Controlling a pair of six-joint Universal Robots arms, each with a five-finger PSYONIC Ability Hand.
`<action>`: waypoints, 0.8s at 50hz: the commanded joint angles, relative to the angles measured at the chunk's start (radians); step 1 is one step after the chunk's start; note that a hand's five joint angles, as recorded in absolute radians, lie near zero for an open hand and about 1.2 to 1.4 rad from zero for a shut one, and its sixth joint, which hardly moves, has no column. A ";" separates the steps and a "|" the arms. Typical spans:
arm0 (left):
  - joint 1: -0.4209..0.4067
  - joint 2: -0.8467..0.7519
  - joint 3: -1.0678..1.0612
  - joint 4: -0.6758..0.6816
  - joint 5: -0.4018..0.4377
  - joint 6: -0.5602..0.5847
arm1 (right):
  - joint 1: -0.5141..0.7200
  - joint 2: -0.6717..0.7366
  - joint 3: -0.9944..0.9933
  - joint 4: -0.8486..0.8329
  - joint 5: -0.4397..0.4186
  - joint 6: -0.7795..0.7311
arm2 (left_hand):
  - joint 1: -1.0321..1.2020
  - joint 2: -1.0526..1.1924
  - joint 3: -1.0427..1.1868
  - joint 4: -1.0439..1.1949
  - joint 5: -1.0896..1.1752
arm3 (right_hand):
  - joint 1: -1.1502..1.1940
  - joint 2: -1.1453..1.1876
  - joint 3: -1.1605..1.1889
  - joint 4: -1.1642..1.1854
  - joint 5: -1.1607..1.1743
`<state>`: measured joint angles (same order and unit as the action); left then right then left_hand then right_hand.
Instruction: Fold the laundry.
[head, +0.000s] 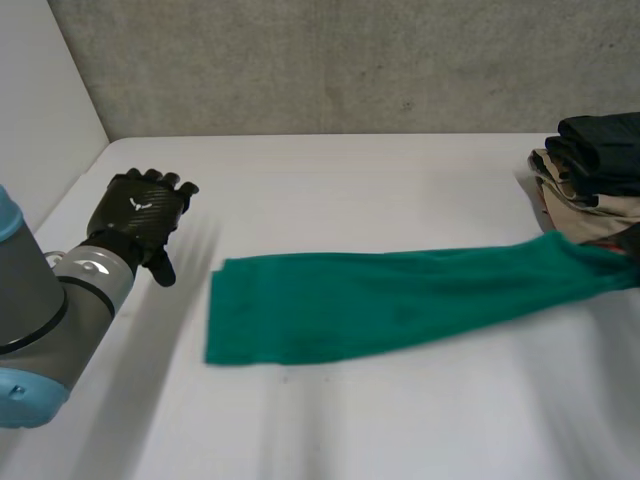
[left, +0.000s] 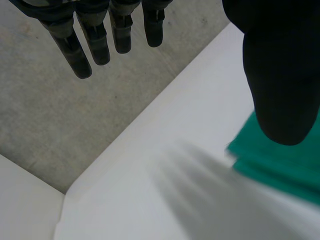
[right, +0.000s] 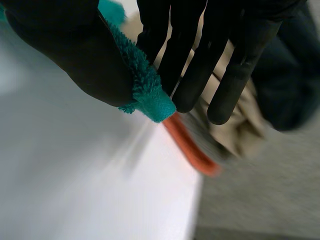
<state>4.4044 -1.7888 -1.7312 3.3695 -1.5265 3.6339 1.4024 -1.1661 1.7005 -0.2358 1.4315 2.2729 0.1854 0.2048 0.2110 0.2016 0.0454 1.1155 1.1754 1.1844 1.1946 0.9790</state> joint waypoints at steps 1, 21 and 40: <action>0.007 0.048 -0.031 -0.007 0.003 -0.001 | -0.050 -0.017 -0.041 -0.005 0.004 -0.234 | 0.008 -0.012 -0.018 -0.009 -0.027 | 0.281 0.221 0.212 0.202 0.243; -0.049 0.109 -0.054 -0.010 -0.003 -0.044 | 0.943 0.189 -0.036 -0.304 -0.324 -0.214 | 0.008 -0.012 -0.018 -0.009 -0.027 | 0.281 0.221 0.212 0.202 0.243; -0.095 0.092 -0.048 0.002 0.002 -0.047 | 0.521 0.006 0.100 0.133 -0.074 0.277 | 0.002 -0.018 -0.024 -0.014 -0.033 | -0.888 -0.948 -0.957 -0.967 -0.926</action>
<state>4.3142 -1.6946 -1.7781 3.3712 -1.5248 3.5878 2.0790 -1.1430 1.7602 -0.3008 1.4183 2.4646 0.1854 0.2048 0.2110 0.2016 0.0454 0.2217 0.2085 0.2059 0.2065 0.0427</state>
